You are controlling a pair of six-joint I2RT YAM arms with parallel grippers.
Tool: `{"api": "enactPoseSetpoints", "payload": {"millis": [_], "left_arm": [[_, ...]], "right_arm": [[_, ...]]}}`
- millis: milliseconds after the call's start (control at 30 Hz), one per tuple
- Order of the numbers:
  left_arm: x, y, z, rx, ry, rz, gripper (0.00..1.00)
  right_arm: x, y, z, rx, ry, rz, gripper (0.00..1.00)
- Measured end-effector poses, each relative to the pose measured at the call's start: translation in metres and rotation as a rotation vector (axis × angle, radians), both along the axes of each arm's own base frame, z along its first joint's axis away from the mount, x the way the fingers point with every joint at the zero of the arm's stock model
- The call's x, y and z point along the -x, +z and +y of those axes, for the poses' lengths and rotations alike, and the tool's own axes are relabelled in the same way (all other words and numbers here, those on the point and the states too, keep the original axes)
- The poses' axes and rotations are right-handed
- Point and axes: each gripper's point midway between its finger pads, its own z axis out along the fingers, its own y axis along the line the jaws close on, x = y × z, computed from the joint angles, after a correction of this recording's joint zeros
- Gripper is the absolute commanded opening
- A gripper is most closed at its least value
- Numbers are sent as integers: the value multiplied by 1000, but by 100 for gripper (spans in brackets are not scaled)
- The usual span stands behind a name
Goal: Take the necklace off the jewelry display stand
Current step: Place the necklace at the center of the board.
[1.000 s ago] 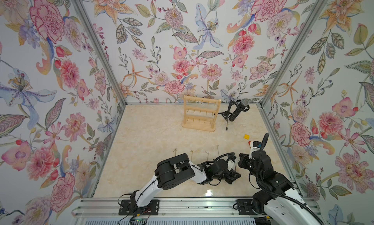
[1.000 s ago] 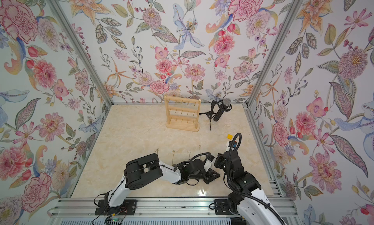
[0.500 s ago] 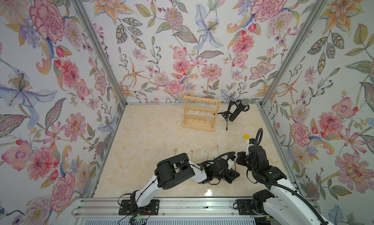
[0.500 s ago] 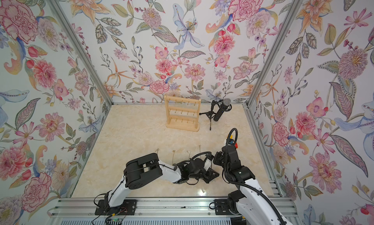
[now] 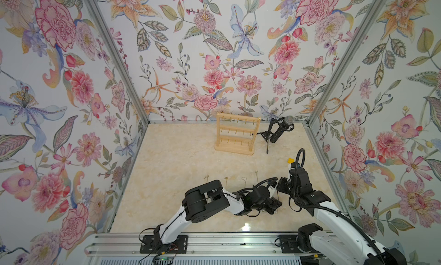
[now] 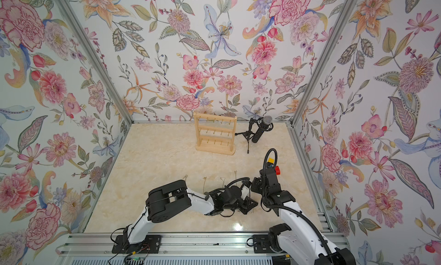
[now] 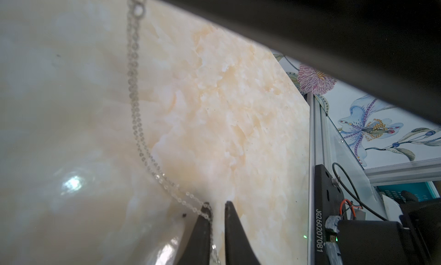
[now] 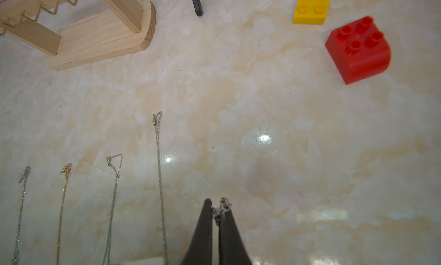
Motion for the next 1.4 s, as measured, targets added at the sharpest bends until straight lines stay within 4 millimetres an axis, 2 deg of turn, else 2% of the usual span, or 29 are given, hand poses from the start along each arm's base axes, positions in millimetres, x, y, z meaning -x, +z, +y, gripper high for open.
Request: {"api": "enactPoseSetpoints", "payload": {"millis": [167,367,967,1167,1267,1400], "left_arm": [[-2,0,0,-1,14,0,13],[-8,3,2,4,48,12,5],[-30,1,8,-14,147,50,3],[-35,-3,8,-73,174,57,1],[-38,-5,9,-98,188,49,1],[-42,-5,10,-125,191,30,1]], "right_arm": [[-5,-8,-1,4,-7,21,0],[-10,-21,0,-5,-4,57,0],[-34,-31,12,-30,37,70,0],[-37,-37,9,-22,29,81,0],[-37,-41,8,-16,30,91,4],[-35,-53,2,10,16,126,4]]}}
